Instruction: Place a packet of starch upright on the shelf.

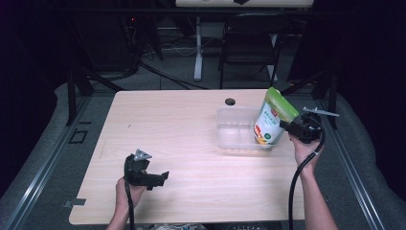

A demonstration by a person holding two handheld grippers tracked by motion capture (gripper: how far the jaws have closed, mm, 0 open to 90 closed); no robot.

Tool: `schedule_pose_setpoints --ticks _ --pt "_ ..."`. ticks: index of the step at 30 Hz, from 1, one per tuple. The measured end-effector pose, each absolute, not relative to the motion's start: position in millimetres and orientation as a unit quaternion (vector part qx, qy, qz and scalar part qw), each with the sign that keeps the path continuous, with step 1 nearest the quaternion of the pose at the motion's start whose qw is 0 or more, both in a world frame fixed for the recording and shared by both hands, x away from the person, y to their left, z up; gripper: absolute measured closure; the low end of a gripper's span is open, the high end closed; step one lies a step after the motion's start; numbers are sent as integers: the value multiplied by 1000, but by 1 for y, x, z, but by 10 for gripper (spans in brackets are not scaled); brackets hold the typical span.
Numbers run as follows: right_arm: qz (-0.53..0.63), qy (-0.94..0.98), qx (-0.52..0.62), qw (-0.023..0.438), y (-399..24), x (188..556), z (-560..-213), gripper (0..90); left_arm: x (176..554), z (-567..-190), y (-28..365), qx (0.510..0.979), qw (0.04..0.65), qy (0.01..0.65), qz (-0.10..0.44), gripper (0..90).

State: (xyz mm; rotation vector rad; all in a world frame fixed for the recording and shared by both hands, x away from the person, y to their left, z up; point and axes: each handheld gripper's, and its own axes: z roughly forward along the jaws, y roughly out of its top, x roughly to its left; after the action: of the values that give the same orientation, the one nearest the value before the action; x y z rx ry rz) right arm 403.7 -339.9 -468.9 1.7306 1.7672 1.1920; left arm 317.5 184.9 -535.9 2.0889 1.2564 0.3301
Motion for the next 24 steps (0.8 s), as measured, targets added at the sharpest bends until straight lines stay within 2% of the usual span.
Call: schedule_pose_setpoints --ticks 13,24 --pt "430 650 602 177 -351 391 -455 404 318 -536 185 799 335 483 128 27" --pt "410 692 571 163 -343 365 -440 198 317 -536 185 801 333 481 126 27"
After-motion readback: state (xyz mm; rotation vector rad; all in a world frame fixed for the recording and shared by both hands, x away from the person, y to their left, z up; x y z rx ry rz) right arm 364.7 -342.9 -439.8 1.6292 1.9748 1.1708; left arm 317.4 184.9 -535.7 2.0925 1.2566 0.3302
